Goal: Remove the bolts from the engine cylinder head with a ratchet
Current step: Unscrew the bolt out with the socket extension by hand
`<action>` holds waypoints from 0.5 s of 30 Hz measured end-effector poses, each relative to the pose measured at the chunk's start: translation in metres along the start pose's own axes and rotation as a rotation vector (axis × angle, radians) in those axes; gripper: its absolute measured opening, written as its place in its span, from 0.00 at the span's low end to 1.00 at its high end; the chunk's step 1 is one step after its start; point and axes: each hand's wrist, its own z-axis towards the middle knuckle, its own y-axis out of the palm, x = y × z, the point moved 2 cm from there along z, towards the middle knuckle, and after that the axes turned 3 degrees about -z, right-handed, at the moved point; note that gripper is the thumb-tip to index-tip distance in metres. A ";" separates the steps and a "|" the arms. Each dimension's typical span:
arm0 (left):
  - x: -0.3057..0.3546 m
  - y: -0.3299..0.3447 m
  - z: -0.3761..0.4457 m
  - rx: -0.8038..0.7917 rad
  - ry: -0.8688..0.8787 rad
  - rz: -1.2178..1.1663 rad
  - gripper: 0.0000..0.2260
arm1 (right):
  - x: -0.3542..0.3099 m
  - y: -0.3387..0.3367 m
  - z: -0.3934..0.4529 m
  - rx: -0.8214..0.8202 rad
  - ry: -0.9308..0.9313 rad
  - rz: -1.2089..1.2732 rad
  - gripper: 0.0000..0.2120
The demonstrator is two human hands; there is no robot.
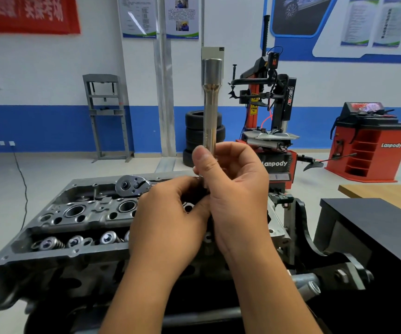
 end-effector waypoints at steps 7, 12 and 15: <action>0.004 0.000 0.001 -0.079 -0.016 -0.001 0.14 | 0.000 0.001 0.001 -0.058 0.040 0.018 0.10; 0.006 -0.001 -0.002 0.010 -0.014 0.057 0.22 | -0.002 0.004 -0.001 -0.063 0.050 0.003 0.13; 0.007 0.000 -0.002 -0.013 0.003 0.052 0.23 | -0.003 0.002 -0.001 -0.052 0.043 0.012 0.11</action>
